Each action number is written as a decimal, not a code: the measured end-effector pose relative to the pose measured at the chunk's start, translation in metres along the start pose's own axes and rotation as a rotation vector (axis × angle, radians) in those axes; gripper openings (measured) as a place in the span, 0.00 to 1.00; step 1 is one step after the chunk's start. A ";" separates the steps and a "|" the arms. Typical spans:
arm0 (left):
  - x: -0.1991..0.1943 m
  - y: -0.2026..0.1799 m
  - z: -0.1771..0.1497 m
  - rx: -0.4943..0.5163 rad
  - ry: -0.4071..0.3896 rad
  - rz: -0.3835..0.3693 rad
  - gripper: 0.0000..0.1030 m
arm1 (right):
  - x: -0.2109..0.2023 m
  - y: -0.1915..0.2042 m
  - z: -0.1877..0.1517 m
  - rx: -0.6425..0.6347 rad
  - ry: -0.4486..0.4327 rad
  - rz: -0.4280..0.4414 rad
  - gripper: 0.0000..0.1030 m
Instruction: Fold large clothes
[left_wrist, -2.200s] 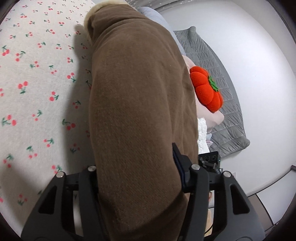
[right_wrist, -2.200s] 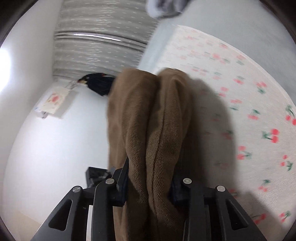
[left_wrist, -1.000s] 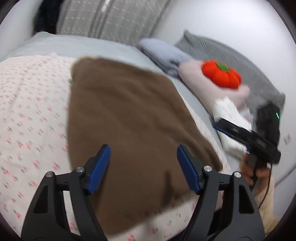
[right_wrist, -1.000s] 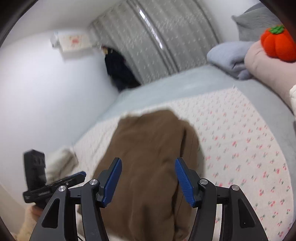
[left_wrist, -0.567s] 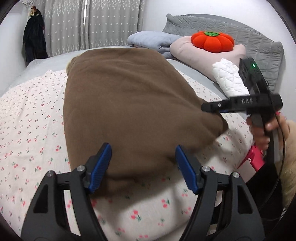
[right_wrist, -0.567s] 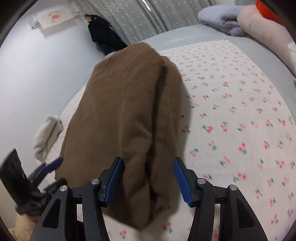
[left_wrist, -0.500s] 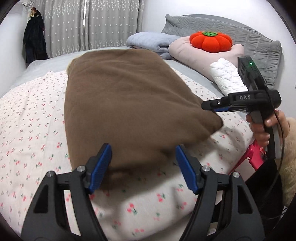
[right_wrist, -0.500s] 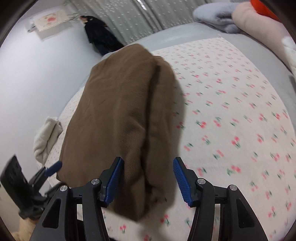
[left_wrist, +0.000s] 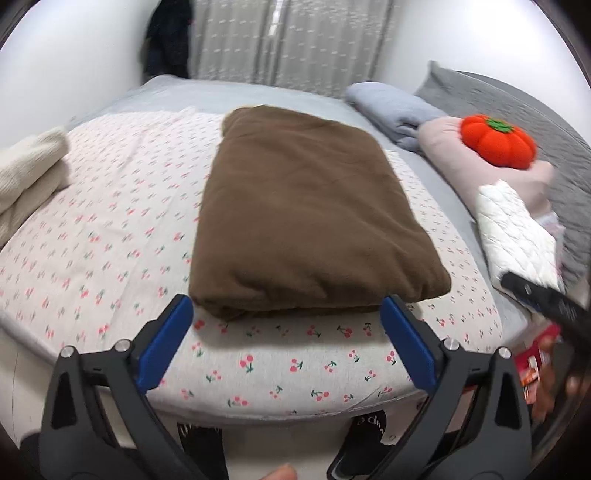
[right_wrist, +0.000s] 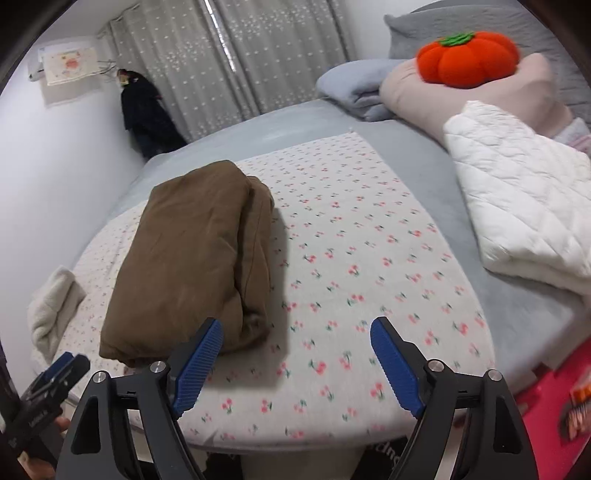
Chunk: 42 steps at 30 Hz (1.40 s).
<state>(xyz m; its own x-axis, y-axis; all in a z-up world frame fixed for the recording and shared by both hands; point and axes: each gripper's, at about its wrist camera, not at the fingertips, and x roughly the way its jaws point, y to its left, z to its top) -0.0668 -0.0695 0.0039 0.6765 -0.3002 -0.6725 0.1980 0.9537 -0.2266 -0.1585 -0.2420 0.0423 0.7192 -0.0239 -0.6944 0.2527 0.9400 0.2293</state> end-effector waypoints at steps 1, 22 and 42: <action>0.001 0.000 -0.002 -0.005 0.013 0.024 0.99 | -0.003 0.003 -0.005 -0.003 0.003 -0.020 0.84; 0.013 -0.006 -0.013 0.016 0.060 0.262 0.99 | 0.029 0.070 -0.033 -0.217 0.089 -0.149 0.92; 0.013 -0.009 -0.015 0.034 0.072 0.241 0.99 | 0.045 0.081 -0.033 -0.236 0.099 -0.166 0.92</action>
<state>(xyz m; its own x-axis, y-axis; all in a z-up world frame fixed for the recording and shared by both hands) -0.0705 -0.0821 -0.0135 0.6548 -0.0637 -0.7531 0.0621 0.9976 -0.0304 -0.1277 -0.1559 0.0069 0.6108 -0.1611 -0.7752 0.1953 0.9795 -0.0497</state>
